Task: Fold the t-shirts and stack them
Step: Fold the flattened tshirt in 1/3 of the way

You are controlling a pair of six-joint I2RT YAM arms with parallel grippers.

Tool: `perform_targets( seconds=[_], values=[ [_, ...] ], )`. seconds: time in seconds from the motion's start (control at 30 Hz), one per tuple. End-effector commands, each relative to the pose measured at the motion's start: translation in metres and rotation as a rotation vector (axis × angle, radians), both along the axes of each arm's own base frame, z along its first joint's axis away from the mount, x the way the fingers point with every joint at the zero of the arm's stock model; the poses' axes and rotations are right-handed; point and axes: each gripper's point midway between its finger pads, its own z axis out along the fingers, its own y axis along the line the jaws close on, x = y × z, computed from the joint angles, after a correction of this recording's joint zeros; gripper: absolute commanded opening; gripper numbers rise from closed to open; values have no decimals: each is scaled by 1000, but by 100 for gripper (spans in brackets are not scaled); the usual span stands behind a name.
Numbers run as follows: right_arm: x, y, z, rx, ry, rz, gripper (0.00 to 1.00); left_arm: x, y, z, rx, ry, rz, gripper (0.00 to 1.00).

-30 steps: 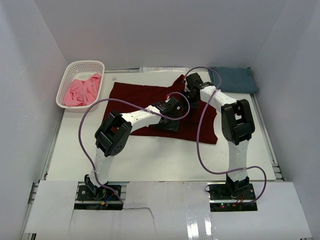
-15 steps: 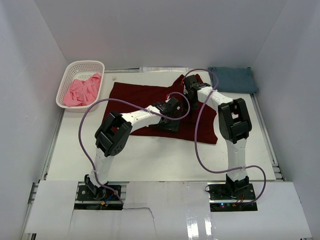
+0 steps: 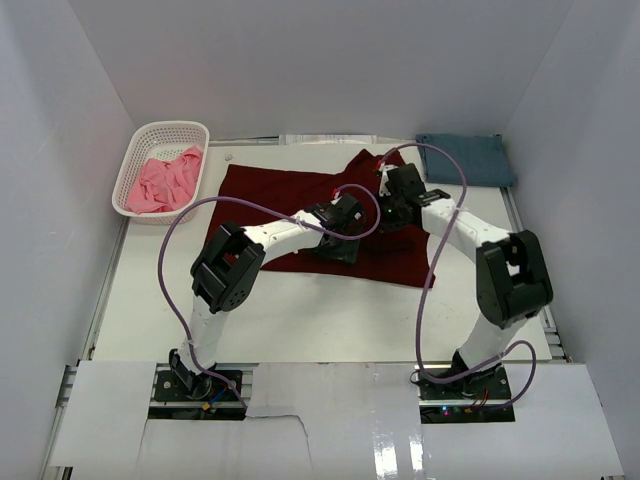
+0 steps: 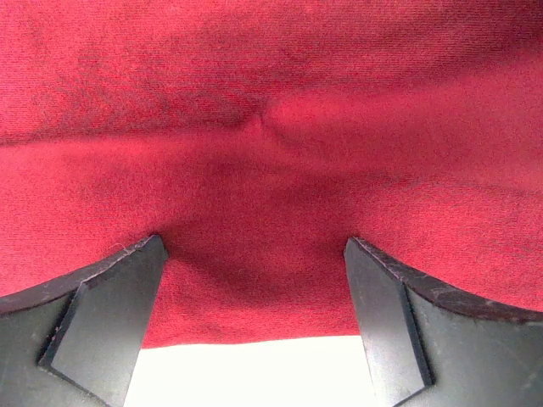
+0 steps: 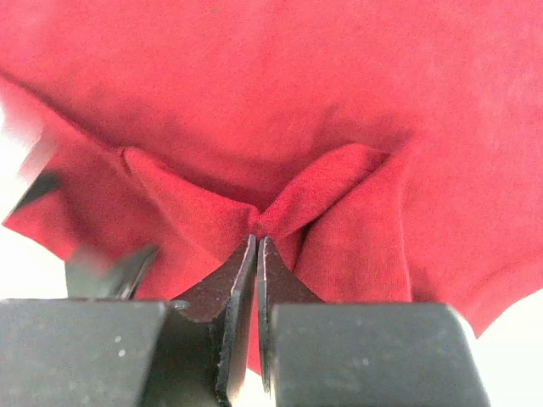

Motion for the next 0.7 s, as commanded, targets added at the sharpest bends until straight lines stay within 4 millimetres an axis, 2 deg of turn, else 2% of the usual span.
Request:
perform_targets(
  seconds=[0.0, 0.03, 0.07, 0.13, 0.17, 0.23, 0.27, 0.4, 0.47, 0.5, 0.57, 0.6, 0.67],
  values=[
    [-11, 15, 38, 138, -134, 58, 8, -61, 24, -70, 128, 251, -28, 98],
    [-19, 14, 36, 154, -123, 54, 8, -61, 24, -70, 130, 252, -29, 98],
    [-35, 9, 19, 150, -79, 49, 8, -60, 24, -69, 126, 249, -26, 98],
    [-54, 8, 13, 181, -29, 44, 8, -61, 23, -70, 125, 252, -29, 98],
    [-71, 4, -3, 178, 28, 42, 8, -61, 23, -70, 125, 254, -27, 98],
    [-92, 7, -12, 209, 88, 36, 13, -61, 22, -71, 123, 254, -29, 98],
    [-107, 2, -27, 199, 138, 26, 14, -61, 23, -71, 125, 256, -28, 98],
    [-144, 6, -39, 229, 249, 21, 18, -62, 24, -73, 127, 259, -29, 98],
    [-151, 8, -36, 254, 272, 16, 24, -62, 23, -74, 126, 261, -28, 98],
    [-149, 9, -27, 263, 247, 15, 37, -63, 23, -74, 129, 261, -31, 98],
    [-144, 6, -14, 256, 213, 4, 47, -62, 24, -74, 127, 261, -30, 98],
    [-133, 8, -1, 258, 170, -2, 48, -63, 24, -74, 129, 263, -31, 98],
    [-127, 8, 12, 249, 145, 6, 49, -63, 24, -74, 128, 263, -28, 98]
  ],
)
